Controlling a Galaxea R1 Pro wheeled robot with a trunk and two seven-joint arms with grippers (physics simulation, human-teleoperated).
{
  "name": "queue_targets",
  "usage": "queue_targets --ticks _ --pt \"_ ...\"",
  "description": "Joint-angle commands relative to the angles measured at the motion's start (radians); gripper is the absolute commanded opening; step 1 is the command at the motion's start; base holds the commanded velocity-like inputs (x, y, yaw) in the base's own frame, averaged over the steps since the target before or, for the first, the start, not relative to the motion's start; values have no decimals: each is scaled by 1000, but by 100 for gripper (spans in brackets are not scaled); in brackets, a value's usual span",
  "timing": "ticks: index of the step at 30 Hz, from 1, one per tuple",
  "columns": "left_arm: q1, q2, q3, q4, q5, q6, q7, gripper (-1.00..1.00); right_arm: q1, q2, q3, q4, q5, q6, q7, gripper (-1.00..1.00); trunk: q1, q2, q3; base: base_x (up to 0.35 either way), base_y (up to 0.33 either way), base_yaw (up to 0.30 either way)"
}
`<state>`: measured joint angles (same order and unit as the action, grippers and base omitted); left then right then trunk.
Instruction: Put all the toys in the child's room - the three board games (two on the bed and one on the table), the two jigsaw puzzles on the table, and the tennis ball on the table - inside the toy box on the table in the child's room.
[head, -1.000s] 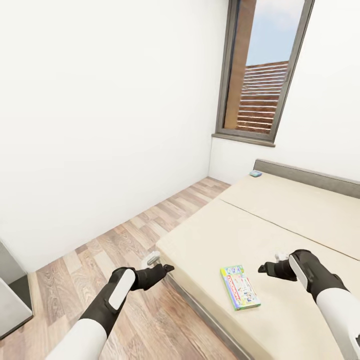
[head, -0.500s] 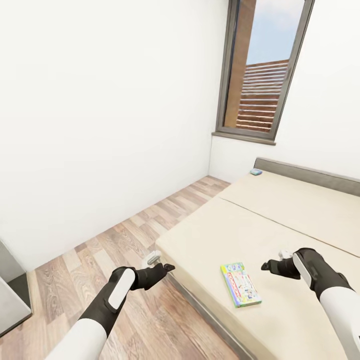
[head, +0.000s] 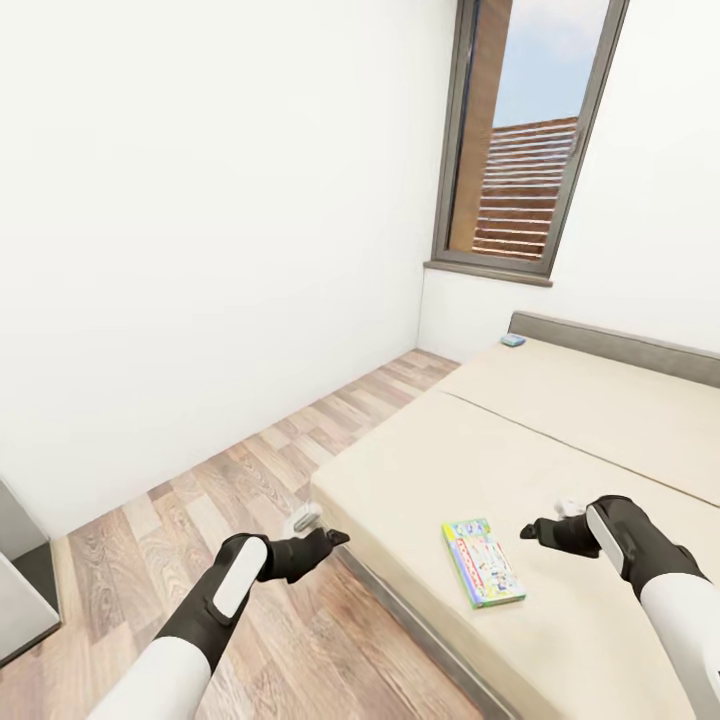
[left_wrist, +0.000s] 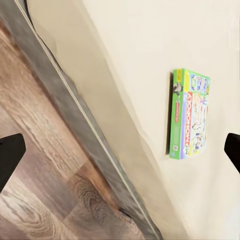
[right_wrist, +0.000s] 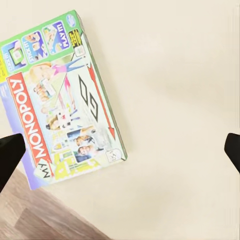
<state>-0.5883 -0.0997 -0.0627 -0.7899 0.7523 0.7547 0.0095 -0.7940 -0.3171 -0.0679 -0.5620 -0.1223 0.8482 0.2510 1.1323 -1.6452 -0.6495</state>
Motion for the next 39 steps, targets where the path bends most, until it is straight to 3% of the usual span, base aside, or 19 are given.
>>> queue_targets --ticks 1,16,31,39 --pt "0 1 1 0 2 7 0 100 0 0 -2 -1 -5 5 16 100 4 -8 -4 0 0 0" --pt "3 7 9 13 3 22 -2 100 -1 -5 -2 -1 5 4 155 100 61 -113 -51 0 0 0" --pt "26 8 12 14 4 19 -4 100 -79 -5 -3 8 1 0 178 100 119 -218 -98 0 0 0" --pt "35 7 44 14 4 18 -21 100 -85 -5 -5 2 -1 -20 181 100 150 -274 -123 0 0 0"
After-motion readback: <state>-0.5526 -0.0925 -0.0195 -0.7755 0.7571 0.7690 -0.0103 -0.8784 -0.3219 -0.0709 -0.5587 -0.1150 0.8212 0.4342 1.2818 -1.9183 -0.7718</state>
